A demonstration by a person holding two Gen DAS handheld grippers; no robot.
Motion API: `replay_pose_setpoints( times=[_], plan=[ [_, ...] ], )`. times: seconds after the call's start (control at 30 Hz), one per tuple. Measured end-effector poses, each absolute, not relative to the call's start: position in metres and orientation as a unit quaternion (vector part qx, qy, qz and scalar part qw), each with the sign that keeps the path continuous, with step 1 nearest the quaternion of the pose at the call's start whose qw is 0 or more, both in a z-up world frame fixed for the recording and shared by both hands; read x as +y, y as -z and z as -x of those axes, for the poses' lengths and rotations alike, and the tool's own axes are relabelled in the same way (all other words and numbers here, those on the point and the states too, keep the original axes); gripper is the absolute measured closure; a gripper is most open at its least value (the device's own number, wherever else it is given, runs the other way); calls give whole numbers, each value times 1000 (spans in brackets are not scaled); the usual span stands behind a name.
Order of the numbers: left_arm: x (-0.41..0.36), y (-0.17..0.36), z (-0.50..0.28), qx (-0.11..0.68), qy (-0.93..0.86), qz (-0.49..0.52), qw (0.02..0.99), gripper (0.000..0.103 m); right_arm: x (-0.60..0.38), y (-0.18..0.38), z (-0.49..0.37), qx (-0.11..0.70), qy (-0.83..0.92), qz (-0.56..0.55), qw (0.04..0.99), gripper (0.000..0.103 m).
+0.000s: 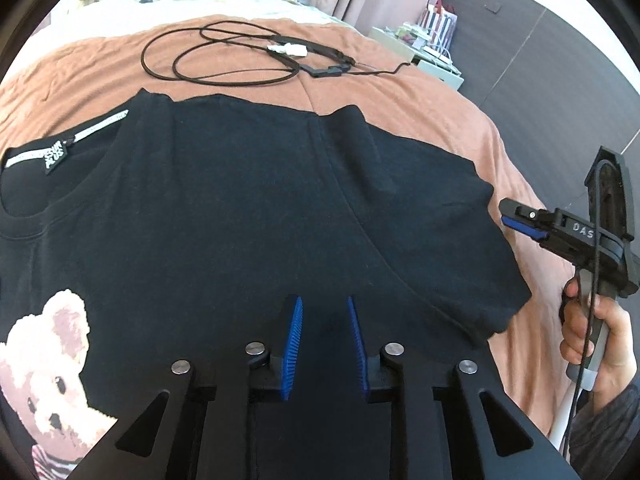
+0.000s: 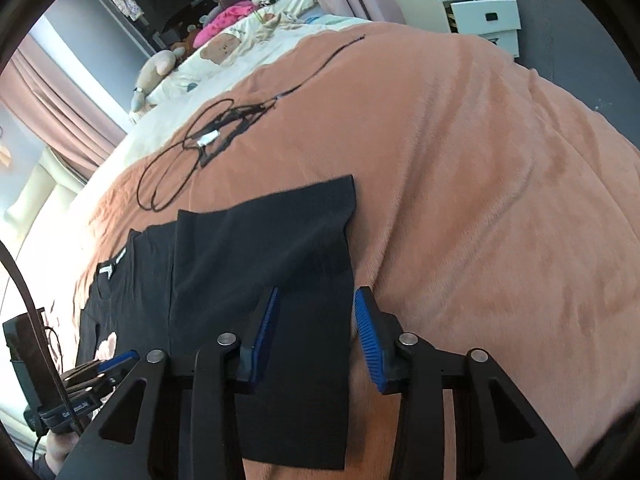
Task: Fold small clothes
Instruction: 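Close both grippers on the opposite side edge near the sleeve, then lift and fold that side panel over toward the collar, then release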
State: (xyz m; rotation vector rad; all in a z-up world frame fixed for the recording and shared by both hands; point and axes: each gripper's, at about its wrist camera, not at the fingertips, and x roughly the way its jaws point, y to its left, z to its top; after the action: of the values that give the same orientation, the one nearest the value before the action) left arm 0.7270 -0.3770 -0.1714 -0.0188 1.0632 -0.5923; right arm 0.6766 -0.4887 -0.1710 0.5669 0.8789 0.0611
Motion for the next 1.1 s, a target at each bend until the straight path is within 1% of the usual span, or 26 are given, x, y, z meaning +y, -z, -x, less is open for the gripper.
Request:
replay_pose_setpoints(
  times=[0.07, 0.13, 0.27, 0.37, 0.5, 0.57, 0.6, 0.63, 0.67, 0.77, 1.0, 1.1],
  plan=[
    [-379, 174, -730, 503, 278, 11, 818, 83, -488, 172, -678, 414, -43, -272, 868, 66],
    [-383, 177, -733, 507, 280, 11, 815, 87, -487, 177, -681, 424, -35, -257, 868, 66],
    [-392, 177, -739, 515, 291, 7, 807, 88, -492, 192, -683, 453, -26, -259, 853, 66],
    [-398, 178, -743, 515, 299, 9, 803, 89, -494, 193, -681, 460, -42, -275, 844, 66],
    [-406, 181, -744, 520, 310, 28, 796, 90, -494, 190, -683, 475, -55, -264, 838, 67],
    [-412, 185, -743, 526, 318, 39, 788, 90, -494, 189, -689, 484, -55, -251, 836, 79],
    [-414, 186, -743, 527, 320, 42, 786, 90, -494, 189, -692, 489, -53, -244, 836, 83],
    [-416, 187, -743, 528, 321, 45, 785, 90, -495, 188, -693, 493, -48, -237, 836, 95],
    [-418, 188, -744, 529, 321, 50, 784, 90, -497, 187, -695, 497, -44, -233, 835, 99],
    [-418, 190, -749, 536, 318, 68, 779, 90, -498, 175, -697, 495, -43, -234, 835, 102],
    [-411, 189, -745, 542, 318, 90, 772, 90, -476, 123, -688, 471, -56, -192, 859, 102],
    [-400, 180, -743, 544, 315, 94, 772, 89, -464, 103, -684, 468, -60, -178, 864, 102]
  ],
)
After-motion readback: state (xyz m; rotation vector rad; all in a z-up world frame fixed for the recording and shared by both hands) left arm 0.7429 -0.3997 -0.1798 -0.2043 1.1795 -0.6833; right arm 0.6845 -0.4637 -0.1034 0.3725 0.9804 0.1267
